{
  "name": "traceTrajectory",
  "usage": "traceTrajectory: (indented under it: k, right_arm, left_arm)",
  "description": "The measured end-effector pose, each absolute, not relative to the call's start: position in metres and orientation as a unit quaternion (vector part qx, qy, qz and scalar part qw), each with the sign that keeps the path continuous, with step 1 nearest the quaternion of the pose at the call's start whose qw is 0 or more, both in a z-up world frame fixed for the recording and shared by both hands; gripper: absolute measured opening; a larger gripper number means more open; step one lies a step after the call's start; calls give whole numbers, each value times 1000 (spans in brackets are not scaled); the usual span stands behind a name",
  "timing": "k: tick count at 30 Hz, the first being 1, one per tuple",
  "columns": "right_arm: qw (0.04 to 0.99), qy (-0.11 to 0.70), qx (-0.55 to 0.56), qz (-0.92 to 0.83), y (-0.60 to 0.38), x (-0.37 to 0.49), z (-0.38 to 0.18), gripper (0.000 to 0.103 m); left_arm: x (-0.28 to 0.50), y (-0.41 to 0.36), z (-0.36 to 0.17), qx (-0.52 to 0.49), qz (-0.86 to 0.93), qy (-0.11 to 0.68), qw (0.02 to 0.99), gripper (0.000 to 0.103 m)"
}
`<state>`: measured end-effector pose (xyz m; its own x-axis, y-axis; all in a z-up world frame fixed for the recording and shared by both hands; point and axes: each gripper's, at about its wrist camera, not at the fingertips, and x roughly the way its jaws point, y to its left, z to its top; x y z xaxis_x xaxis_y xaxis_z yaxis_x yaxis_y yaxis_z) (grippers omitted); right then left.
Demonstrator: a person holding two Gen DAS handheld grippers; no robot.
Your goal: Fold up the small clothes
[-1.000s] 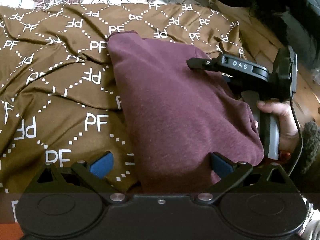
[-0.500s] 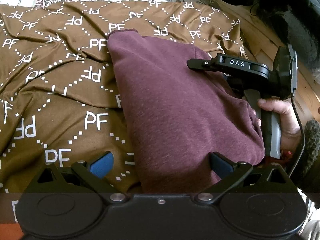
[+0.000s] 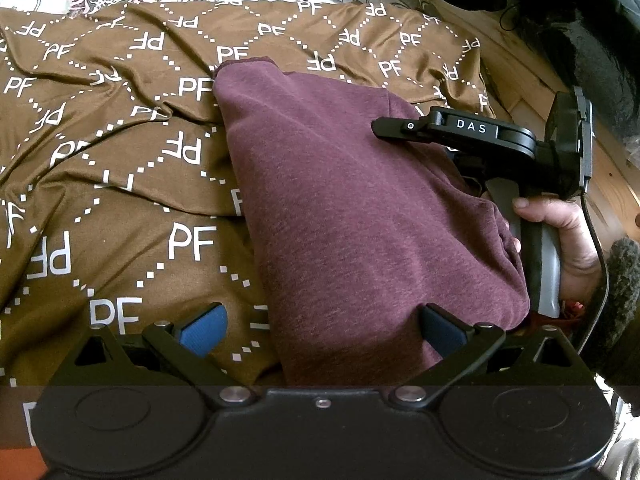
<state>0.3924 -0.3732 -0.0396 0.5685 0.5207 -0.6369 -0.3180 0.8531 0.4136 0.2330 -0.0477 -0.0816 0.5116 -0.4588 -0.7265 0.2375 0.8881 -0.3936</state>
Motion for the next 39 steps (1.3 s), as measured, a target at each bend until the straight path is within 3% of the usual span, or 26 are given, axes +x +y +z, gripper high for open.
traceTrajectory:
  k: [10, 14, 21, 24, 28, 31, 34, 39]
  right_arm:
    - [875, 403, 126, 239, -372, 394, -40, 75]
    - [866, 413, 131, 251, -371, 398, -38, 88]
    - [863, 419, 148, 243, -370, 405, -37, 90]
    - [863, 420, 148, 239, -370, 407, -36, 84]
    - [862, 424, 169, 223, -379, 409, -36, 59]
    - [861, 423, 170, 225, -379, 403, -35, 43]
    - [875, 406, 131, 228, -369, 393, -25, 29]
    - [894, 369, 82, 241, -347, 374, 6, 25]
  left_arm:
    - [233, -48, -82, -123, -201, 451, 861, 102]
    - [232, -48, -82, -123, -204, 450, 860, 102]
    - [228, -42, -86, -126, -223, 440, 861, 102]
    - [227, -37, -89, -132, -230, 433, 861, 97]
    - [230, -32, -92, -168, -258, 443, 842, 71]
    - [229, -31, -92, -177, -265, 445, 837, 64]
    - [224, -35, -87, -157, -266, 436, 845, 49]
    - [214, -36, -71, -129, -261, 423, 858, 43]
